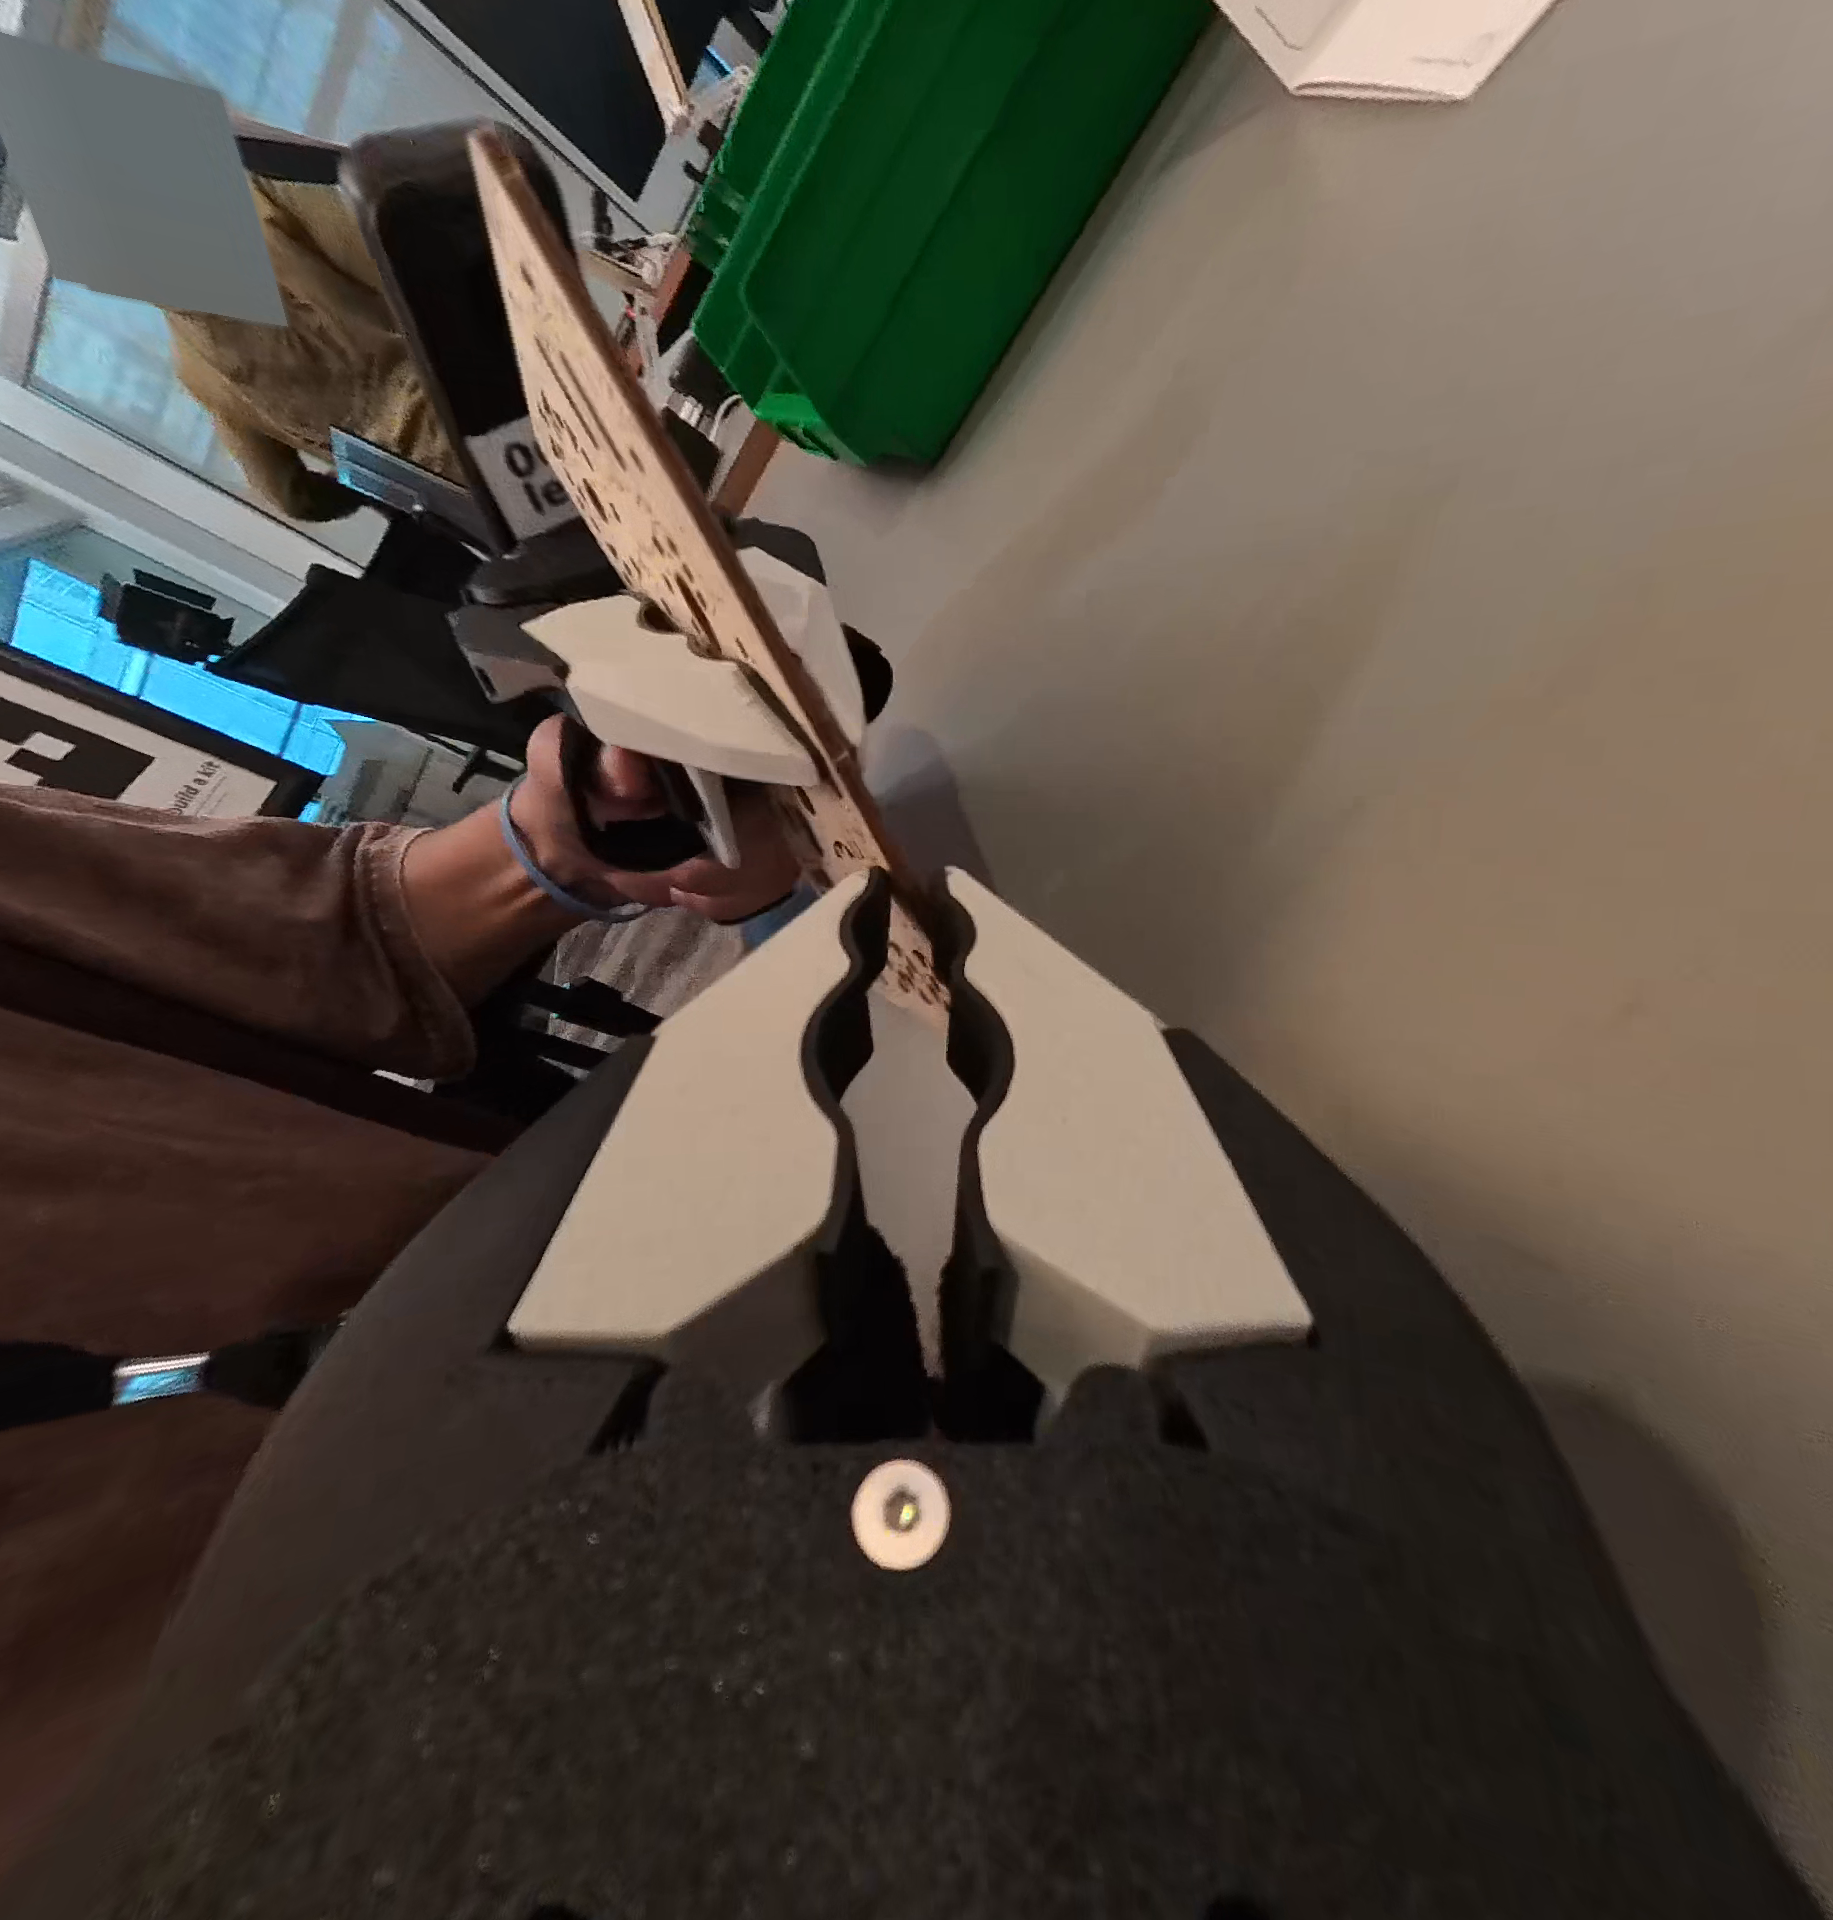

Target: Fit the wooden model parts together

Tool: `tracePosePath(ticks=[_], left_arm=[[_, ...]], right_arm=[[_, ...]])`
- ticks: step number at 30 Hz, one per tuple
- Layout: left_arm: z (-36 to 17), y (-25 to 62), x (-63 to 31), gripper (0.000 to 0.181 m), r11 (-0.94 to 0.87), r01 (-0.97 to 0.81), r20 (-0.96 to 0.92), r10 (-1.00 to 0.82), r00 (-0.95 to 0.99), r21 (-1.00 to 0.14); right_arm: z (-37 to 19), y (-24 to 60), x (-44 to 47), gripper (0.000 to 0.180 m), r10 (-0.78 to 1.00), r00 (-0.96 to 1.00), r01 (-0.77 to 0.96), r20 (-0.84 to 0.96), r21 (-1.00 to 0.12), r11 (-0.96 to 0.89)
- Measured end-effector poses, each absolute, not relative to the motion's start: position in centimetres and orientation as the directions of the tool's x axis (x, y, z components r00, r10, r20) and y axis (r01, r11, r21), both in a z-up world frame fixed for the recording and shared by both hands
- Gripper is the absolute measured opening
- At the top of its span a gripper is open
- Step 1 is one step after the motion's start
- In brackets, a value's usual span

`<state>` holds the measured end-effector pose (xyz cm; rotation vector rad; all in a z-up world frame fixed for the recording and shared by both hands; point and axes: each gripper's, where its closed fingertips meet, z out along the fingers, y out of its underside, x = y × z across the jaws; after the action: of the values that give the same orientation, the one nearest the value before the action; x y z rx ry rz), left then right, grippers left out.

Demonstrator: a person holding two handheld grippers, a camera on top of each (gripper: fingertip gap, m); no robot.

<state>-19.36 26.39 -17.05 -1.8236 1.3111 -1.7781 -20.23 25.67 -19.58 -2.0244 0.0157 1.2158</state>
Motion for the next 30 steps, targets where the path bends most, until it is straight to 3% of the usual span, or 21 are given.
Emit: tracePosePath(ticks=[15,22,30], left_arm=[[-18.8,27.2,-18.9,0.002,-0.454,-0.439,0.546,-0.832,-0.103,-0.775],[-19.3,27.9,-19.0,0.001,-0.442,-0.461,0.542,-0.834,-0.104,-0.769],[-19.5,28.0,-18.9,0.001,-0.459,-0.462,0.556,-0.826,-0.093,-0.759]], right_arm=[[-21.3,26.6,-20.3,0.008,0.323,0.623,-0.333,-0.712,-0.616,-0.714],[-20.9,26.7,-19.3,0.008,0.405,0.768,-0.179,-0.496,-0.773,-0.608],[-21.6,27.0,-19.8,0.007,0.391,0.805,-0.128,-0.447,-0.773,-0.621]])
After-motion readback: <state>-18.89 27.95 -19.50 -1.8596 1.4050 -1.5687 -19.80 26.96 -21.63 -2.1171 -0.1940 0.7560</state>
